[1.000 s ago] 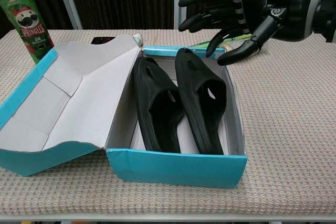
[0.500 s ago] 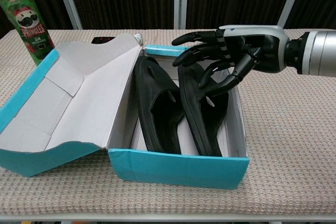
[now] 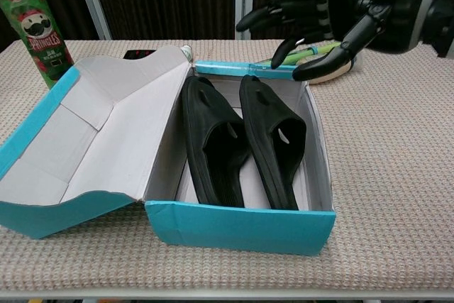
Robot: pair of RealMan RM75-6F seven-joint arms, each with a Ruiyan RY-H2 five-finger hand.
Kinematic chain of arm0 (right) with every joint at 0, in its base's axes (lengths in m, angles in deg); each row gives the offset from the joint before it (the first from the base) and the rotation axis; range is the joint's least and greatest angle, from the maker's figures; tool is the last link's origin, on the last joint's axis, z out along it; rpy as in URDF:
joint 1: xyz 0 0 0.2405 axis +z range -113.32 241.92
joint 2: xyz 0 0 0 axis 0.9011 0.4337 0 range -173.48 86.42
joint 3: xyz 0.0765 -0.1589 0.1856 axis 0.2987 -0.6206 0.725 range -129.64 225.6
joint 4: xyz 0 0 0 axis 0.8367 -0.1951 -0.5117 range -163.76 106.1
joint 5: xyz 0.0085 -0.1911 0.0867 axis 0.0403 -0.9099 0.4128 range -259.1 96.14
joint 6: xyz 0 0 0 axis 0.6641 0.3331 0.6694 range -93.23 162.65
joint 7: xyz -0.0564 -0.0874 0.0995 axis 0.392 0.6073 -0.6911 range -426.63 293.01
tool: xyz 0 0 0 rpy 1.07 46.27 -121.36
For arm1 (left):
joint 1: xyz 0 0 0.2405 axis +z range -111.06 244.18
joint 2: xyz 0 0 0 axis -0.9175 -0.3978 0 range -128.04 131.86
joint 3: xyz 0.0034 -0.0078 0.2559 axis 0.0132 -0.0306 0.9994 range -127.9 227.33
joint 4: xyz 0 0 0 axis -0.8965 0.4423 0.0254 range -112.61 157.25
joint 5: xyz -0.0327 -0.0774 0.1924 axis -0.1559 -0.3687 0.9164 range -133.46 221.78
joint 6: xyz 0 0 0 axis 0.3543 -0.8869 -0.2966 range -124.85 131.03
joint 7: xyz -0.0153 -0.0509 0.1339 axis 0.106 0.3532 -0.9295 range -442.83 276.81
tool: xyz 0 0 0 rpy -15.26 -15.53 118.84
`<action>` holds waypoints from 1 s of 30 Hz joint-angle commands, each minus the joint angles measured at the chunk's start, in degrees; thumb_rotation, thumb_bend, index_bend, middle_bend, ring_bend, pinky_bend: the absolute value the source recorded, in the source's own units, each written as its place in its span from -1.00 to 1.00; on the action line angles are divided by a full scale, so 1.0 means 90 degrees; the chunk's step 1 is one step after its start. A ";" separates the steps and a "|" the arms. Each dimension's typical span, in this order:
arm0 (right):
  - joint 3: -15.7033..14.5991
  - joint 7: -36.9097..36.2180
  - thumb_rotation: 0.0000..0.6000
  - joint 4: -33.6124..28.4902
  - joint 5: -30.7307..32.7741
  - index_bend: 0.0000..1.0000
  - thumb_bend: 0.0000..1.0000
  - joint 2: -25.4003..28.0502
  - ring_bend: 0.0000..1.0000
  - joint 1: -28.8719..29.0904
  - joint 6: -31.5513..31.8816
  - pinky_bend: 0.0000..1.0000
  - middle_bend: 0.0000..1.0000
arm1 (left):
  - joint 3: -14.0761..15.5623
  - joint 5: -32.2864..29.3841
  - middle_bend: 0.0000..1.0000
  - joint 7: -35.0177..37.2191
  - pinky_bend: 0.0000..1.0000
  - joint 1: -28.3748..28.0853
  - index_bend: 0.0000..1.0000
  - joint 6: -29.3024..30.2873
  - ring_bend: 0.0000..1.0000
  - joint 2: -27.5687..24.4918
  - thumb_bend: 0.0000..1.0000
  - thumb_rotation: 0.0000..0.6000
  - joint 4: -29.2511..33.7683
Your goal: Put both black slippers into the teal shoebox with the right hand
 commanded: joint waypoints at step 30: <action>-0.0174 0.7803 1.00 0.1482 0.2019 -1.00 -0.95 -0.0493 -1.00 -0.4261 0.2513 -1.00 -1.00 | 0.0267 0.0224 -0.87 -0.1295 -0.97 0.0255 -0.80 0.0397 -1.00 -0.0082 -0.89 1.00 0.0527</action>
